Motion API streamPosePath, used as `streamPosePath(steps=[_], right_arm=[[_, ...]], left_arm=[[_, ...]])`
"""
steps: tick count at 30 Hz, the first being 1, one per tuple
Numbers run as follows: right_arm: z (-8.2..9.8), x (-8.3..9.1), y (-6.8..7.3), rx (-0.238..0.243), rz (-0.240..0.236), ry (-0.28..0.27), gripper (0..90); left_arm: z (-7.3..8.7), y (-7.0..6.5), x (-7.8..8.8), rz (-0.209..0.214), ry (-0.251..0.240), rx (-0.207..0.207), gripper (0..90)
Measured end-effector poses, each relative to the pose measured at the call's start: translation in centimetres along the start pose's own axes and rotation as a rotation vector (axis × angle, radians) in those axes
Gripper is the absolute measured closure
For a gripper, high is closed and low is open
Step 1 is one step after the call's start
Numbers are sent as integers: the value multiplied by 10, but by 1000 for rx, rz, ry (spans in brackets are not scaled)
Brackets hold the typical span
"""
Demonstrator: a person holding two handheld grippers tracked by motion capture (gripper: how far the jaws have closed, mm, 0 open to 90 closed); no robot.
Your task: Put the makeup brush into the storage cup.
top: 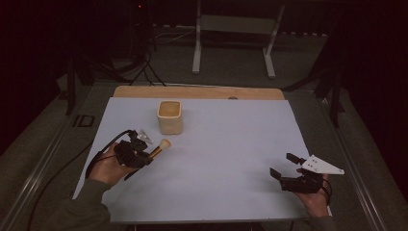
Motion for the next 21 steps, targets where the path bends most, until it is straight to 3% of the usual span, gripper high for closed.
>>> streamPosePath(steps=[7, 21], right_arm=[[0, 0, 0, -2, 0, -1, 108], [0, 0, 0, -1, 0, 0, 108]], left_arm=[[1, 3, 4, -23, -63, 20, 747], [2, 13, 18, -63, -206, 112, 747]])
Point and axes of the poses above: each handheld gripper's, and its own axes: x roughly backward along the jaws, z roughly out of its underside, y roughly to its left, the point moved 1 cm from there along -x, roughly forward along the jaws, and after that the axes turned 5 degrees about x, right-handed, at the moved point
